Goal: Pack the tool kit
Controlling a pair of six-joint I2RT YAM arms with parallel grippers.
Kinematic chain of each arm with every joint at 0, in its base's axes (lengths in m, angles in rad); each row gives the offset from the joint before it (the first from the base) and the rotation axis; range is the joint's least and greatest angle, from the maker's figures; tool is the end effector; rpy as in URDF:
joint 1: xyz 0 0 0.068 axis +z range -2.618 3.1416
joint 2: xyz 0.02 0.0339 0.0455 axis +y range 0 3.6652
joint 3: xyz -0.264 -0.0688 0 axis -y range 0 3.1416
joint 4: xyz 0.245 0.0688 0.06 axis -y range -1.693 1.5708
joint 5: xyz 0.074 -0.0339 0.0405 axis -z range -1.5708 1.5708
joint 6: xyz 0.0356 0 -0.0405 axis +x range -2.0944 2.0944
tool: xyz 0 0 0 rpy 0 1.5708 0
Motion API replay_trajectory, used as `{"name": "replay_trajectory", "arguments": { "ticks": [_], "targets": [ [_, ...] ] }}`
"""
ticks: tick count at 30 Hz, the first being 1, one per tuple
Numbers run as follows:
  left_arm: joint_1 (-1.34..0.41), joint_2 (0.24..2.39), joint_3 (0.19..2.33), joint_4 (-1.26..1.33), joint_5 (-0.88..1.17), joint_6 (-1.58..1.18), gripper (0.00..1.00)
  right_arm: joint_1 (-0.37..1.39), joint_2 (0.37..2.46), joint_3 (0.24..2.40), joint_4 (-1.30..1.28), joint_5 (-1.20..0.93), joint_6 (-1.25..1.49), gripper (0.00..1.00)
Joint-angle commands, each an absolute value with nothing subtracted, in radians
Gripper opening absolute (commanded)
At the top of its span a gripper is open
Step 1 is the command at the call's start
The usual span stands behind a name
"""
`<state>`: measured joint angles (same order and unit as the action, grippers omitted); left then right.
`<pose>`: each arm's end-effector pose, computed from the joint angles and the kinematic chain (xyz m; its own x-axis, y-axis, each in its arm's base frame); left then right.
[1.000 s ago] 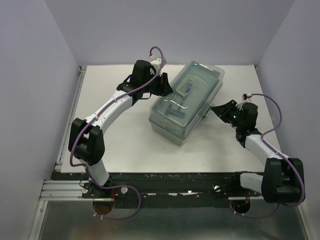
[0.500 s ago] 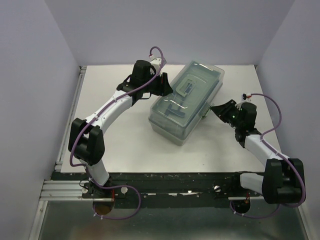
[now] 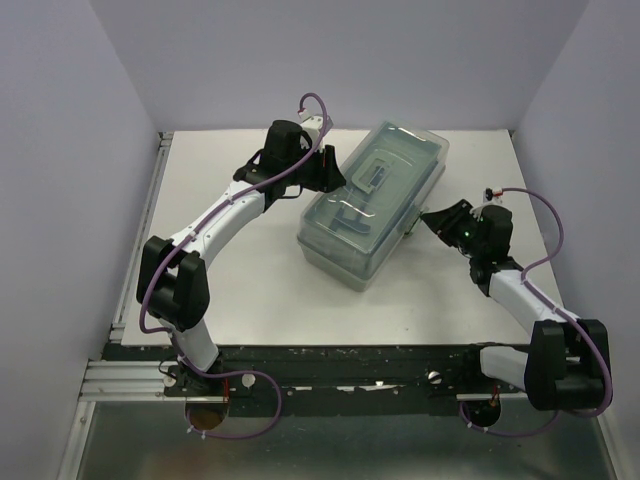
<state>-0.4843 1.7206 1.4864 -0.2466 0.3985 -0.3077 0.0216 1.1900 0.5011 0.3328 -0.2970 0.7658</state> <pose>0.3532 -0.2014 0.3267 -0.6123 0.0067 -0.7906 0.5752 0.6899 -0.4396 0.2501 0.0158 0.2115 -0.4556 0.6531 -0.6049 0.0290 0.6901 0.7232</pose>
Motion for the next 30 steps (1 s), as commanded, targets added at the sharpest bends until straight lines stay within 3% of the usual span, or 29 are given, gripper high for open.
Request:
{"name": "replay_trajectory", "arguments": {
  "ticks": [1, 13, 15, 23, 30],
  "targets": [
    [-0.512, 1.735, 1.451, -0.399, 0.468, -0.29, 0.46, 0.032, 1.186, 0.515, 0.282, -0.264, 0.758, 0.45],
    [-0.517, 1.741, 1.451, -0.403, 0.472, -0.291, 0.45, 0.035, 1.181, 0.515, 0.304, -0.25, 0.775, 0.48],
    [-0.517, 1.741, 1.451, -0.402, 0.474, -0.29, 0.45, 0.035, 1.181, 0.515, 0.31, -0.249, 0.781, 0.54],
    [-0.52, 1.743, 1.451, -0.405, 0.472, -0.29, 0.45, 0.035, 1.167, 0.511, 0.322, -0.232, 0.801, 0.57],
    [-0.522, 1.743, 1.454, -0.406, 0.474, -0.29, 0.44, 0.035, 1.172, 0.502, 0.324, -0.224, 0.808, 0.53]
  ]
}}
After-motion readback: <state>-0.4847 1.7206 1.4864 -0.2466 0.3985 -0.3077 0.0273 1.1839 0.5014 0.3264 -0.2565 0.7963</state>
